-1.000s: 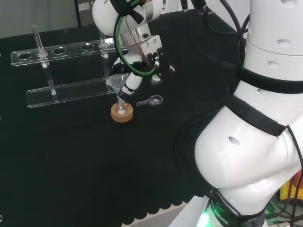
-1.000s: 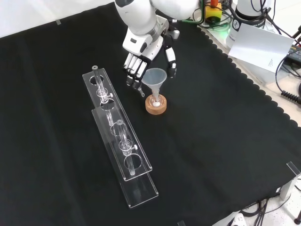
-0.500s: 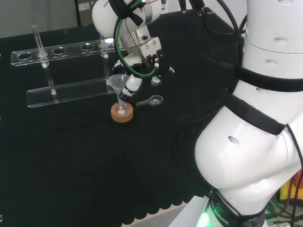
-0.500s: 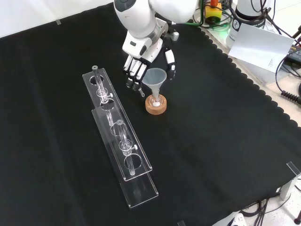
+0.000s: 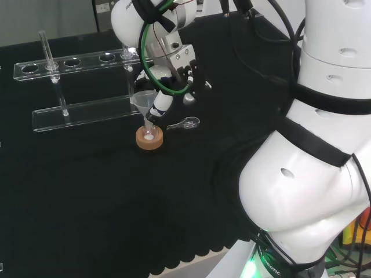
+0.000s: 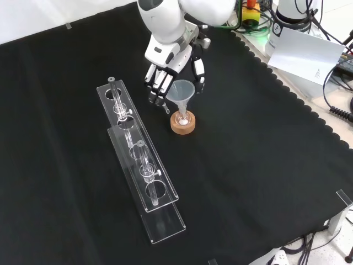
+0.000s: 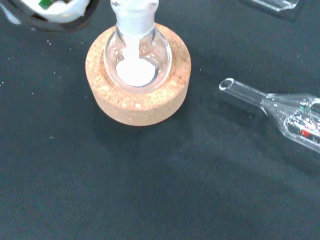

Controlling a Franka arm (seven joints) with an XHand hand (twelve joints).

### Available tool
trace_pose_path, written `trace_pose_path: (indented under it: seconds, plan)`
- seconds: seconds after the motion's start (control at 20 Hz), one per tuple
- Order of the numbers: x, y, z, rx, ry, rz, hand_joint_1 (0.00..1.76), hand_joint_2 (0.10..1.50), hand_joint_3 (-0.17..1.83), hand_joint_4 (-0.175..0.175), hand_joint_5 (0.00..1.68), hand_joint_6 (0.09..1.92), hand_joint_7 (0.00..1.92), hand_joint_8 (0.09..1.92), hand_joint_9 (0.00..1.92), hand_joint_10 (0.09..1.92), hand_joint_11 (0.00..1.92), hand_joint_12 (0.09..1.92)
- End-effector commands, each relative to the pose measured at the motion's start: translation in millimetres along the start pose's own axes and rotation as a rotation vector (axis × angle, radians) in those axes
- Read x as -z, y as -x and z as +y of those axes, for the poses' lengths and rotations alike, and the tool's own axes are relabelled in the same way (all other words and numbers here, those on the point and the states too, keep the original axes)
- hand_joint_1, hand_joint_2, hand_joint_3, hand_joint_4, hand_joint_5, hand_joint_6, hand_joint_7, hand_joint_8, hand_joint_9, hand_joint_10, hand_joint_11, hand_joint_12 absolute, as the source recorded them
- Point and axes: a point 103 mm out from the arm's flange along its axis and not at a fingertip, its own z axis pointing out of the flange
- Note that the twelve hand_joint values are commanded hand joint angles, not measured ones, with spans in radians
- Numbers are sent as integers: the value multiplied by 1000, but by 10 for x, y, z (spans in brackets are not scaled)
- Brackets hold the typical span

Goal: Remove the funnel from the round-bottom flask.

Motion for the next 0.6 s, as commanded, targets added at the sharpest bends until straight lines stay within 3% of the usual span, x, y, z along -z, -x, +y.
trace_pose_path:
  seconds: [0.05,0.6]
  plan:
    - [28,-26,3,0,-4,-26,780,676,441,-77,133,87,445,756,745,661,199,1391]
    - [9,-86,40,7,-53,-55,793,661,480,-72,187,87,387,763,707,664,186,1389]
